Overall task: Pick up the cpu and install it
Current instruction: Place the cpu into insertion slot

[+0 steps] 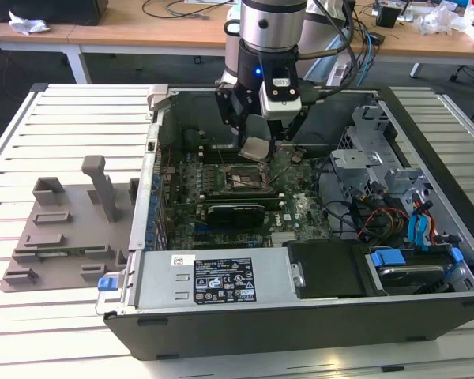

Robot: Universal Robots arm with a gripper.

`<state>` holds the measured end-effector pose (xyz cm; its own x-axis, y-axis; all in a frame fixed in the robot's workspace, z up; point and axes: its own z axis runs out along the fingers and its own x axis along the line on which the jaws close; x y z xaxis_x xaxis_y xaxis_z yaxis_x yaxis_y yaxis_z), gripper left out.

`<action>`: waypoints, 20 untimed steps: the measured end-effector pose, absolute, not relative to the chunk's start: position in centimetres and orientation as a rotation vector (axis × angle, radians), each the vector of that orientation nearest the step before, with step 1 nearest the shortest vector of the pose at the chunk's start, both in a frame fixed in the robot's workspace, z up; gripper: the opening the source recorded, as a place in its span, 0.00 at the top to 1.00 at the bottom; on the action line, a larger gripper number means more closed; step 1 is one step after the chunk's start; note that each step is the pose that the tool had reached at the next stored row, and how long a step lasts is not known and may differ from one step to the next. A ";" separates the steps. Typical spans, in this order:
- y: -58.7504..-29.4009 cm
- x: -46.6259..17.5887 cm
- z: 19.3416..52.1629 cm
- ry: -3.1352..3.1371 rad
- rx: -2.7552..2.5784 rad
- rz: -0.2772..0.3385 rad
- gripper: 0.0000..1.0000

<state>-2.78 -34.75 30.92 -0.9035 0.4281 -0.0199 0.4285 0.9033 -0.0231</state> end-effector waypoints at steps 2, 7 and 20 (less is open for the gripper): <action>-34.8 -2.8 30.9 3.046 0.707 -0.042 0.45; -34.8 -2.8 30.9 3.031 0.772 -0.043 0.45; -34.8 -2.8 30.9 2.995 0.905 -0.044 0.45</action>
<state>-2.78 -34.75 30.90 -0.8326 0.5535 -0.0199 0.5538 0.8323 -0.0231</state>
